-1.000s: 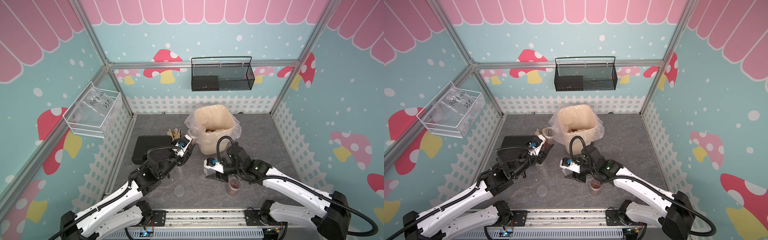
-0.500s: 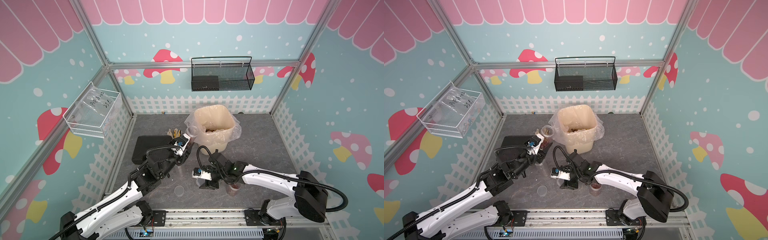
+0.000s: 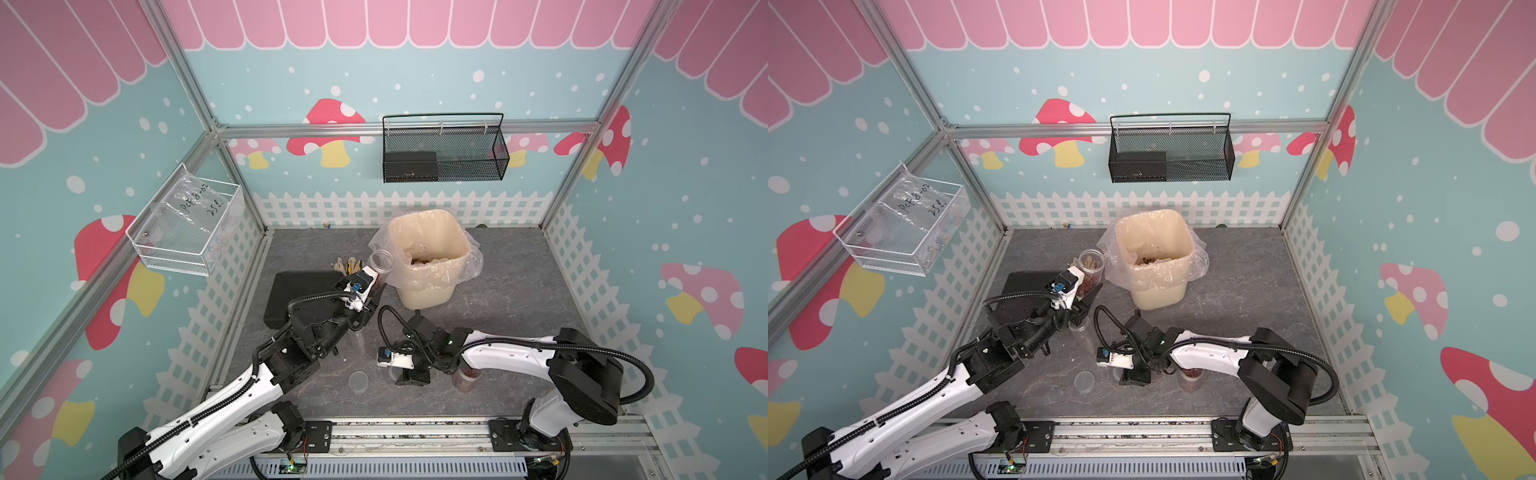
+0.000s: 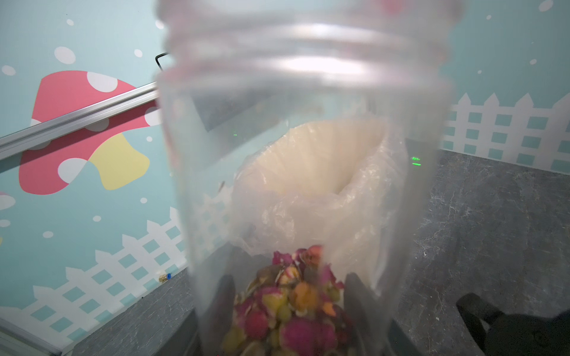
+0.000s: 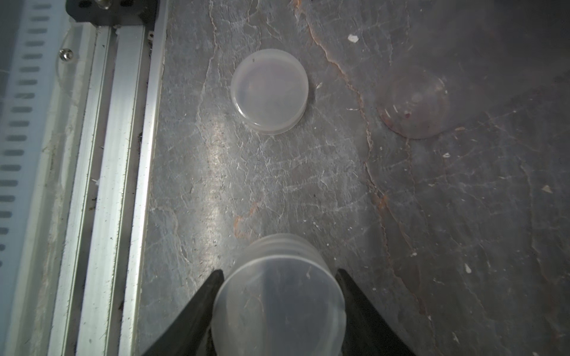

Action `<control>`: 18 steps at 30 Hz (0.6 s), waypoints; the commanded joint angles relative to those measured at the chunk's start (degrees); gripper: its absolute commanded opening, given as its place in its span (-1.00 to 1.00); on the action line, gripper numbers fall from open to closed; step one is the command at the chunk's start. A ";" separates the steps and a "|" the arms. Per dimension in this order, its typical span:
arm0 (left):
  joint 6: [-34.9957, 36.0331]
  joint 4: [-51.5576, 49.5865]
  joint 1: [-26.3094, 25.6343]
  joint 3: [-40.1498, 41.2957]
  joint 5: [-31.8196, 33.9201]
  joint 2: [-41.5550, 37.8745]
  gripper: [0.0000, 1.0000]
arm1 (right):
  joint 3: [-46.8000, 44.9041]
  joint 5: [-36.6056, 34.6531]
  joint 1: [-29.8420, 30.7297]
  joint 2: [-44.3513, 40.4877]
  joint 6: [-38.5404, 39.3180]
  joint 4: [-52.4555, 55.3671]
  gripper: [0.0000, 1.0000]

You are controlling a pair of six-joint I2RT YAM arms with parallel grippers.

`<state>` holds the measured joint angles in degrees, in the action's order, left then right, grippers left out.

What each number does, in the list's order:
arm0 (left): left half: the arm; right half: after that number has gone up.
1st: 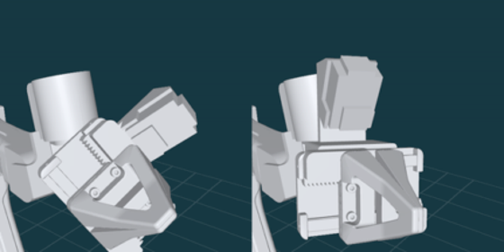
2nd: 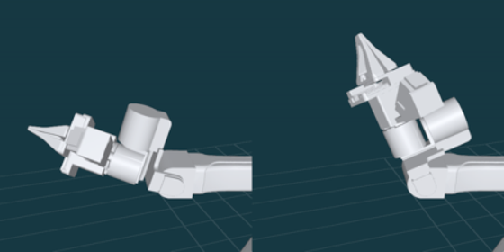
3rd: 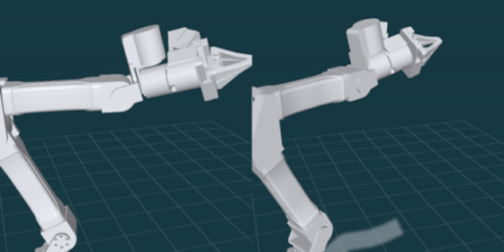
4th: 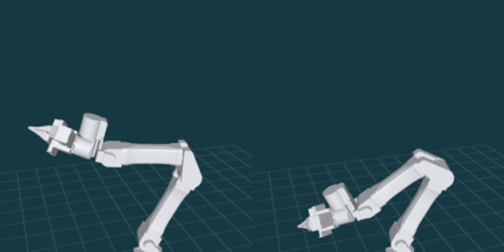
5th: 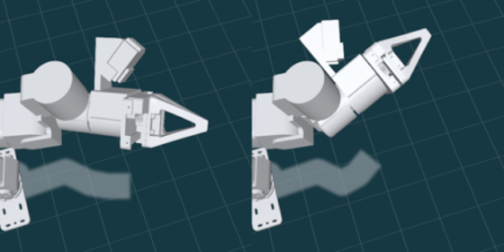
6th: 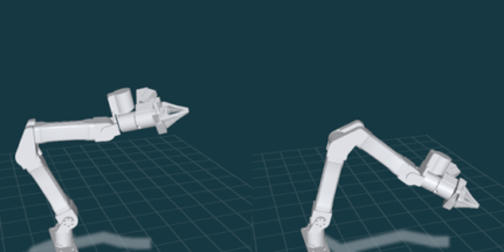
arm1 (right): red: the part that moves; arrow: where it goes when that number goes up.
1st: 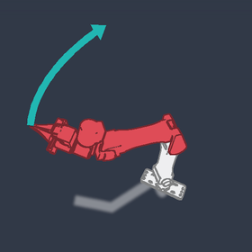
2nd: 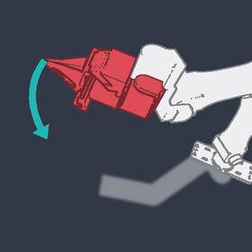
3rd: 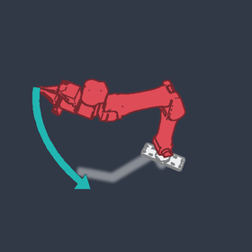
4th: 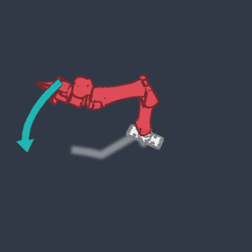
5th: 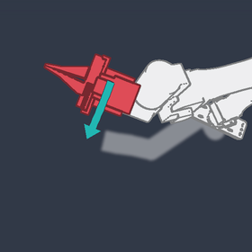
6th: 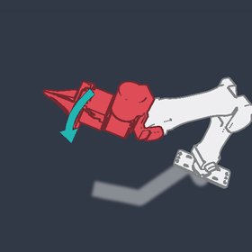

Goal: Empty the moldy dried flower tea in the jars
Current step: Place the lid at the center of the board.

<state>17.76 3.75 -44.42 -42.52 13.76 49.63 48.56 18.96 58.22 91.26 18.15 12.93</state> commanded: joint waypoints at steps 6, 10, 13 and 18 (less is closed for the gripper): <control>0.61 1.02 0.65 -0.32 0.75 -1.02 -0.55 | 3.46 -2.95 2.21 5.35 0.92 0.05 0.22; 0.43 1.02 0.65 -0.33 0.83 -1.24 -0.55 | 4.09 -3.02 2.79 6.03 1.18 0.16 0.34; 0.43 1.22 0.74 -0.13 0.92 -1.44 -0.55 | 4.65 -2.96 3.02 6.26 1.31 0.43 0.51; 1.03 -0.64 0.74 -1.05 1.34 -1.89 -0.55 | 4.42 -2.36 3.13 1.53 1.23 0.24 0.57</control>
<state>18.20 3.57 -43.99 -42.52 14.17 49.01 52.38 15.92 60.88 95.98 18.63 12.95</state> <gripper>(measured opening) 0.548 0.784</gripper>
